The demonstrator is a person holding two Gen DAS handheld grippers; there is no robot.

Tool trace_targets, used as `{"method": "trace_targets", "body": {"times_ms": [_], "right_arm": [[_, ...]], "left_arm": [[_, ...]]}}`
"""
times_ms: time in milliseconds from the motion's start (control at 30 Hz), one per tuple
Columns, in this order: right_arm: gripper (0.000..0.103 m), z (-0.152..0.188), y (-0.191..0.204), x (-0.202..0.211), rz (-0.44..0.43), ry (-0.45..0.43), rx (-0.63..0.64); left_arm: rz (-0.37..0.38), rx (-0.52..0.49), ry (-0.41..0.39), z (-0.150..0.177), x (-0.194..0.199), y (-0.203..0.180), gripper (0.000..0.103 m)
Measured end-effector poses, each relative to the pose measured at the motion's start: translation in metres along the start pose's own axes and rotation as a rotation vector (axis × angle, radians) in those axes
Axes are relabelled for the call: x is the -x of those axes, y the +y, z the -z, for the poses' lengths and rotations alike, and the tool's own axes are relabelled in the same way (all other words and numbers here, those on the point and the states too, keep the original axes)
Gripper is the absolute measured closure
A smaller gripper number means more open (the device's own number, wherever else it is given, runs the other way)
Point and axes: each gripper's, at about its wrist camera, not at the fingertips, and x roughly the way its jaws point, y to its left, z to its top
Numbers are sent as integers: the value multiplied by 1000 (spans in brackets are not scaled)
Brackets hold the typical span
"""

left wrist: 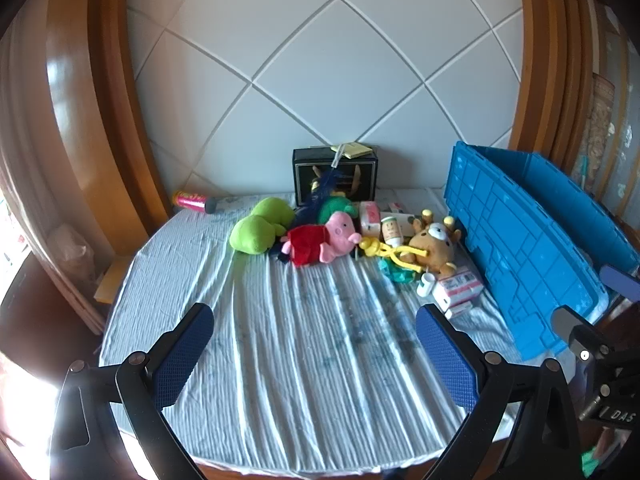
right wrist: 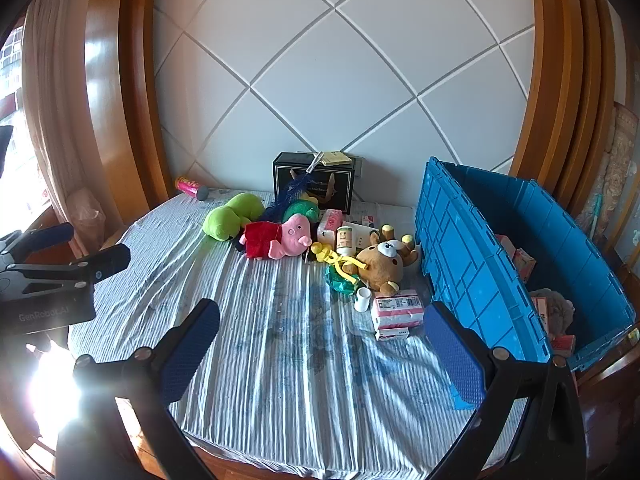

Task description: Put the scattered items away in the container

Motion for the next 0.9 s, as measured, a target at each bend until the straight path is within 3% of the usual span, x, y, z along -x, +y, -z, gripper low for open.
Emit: {"method": "trace_targets", "body": {"times_ms": [200, 533, 700, 900], "right_arm": [[0, -5, -26, -33, -28, 21, -11], [0, -10, -77, -96, -77, 23, 43], [0, -4, -99, -128, -86, 46, 52], [0, 8, -107, -154, -89, 81, 94]], "left_arm": [[-28, 8, 1, -13, -20, -7, 1], [33, 16, 22, -50, -78, -43, 1], [31, 41, 79, -47, -112, -58, 1], [26, 23, 78, -40, -143, -72, 1]]}}
